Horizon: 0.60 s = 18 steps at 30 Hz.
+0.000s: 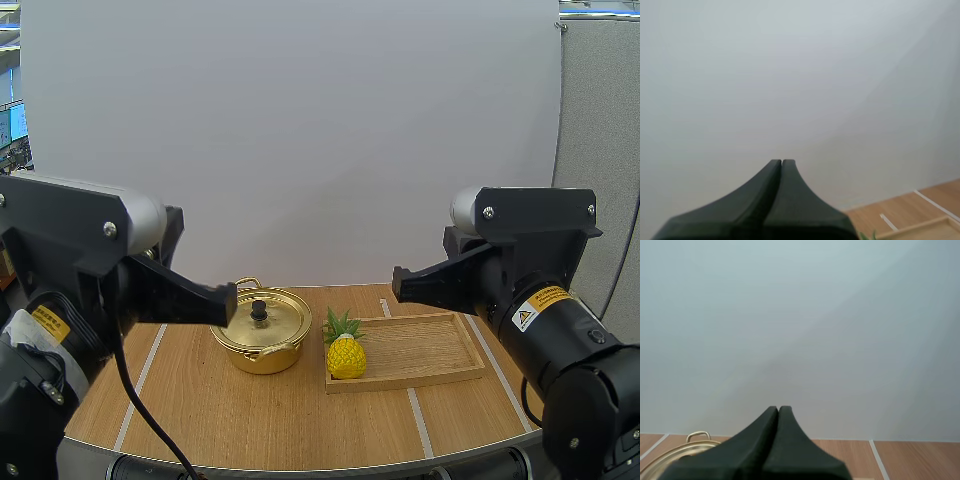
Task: Open the pot, put the grape inside, and close it
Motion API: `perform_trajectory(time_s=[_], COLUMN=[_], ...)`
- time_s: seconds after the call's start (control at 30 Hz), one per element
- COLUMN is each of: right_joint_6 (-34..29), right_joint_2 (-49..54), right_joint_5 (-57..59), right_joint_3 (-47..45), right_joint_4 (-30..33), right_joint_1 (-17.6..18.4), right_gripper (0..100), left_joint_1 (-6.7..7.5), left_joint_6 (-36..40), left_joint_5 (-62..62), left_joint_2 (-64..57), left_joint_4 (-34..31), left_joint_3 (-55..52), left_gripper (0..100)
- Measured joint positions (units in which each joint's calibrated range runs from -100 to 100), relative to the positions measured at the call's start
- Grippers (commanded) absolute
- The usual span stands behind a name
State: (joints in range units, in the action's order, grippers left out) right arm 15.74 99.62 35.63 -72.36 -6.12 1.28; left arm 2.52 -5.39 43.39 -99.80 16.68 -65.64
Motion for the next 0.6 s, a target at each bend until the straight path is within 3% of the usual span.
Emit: perform_trajectory(time_s=[0.2,0.37,0.6], right_joint_6=[0.00,0.00,0.00], right_joint_2=[0.00,0.00,0.00], right_joint_5=[-15.12,-30.97,-36.21], right_joint_3=[-5.47,-14.78,-25.15], right_joint_4=[-0.68,-0.68,-0.77], right_joint_1=[0.00,0.00,0.00], right_gripper=[0,0,0], left_joint_1=[0.00,0.00,0.00], left_joint_6=[-0.69,-0.85,-0.85], left_joint_5=[-14.93,-36.28,-47.99], left_joint_2=[-0.10,-0.02,-0.02], left_joint_4=[0.00,0.00,0.00], left_joint_3=[-12.55,-23.87,-32.32], left_gripper=[0,0,0])
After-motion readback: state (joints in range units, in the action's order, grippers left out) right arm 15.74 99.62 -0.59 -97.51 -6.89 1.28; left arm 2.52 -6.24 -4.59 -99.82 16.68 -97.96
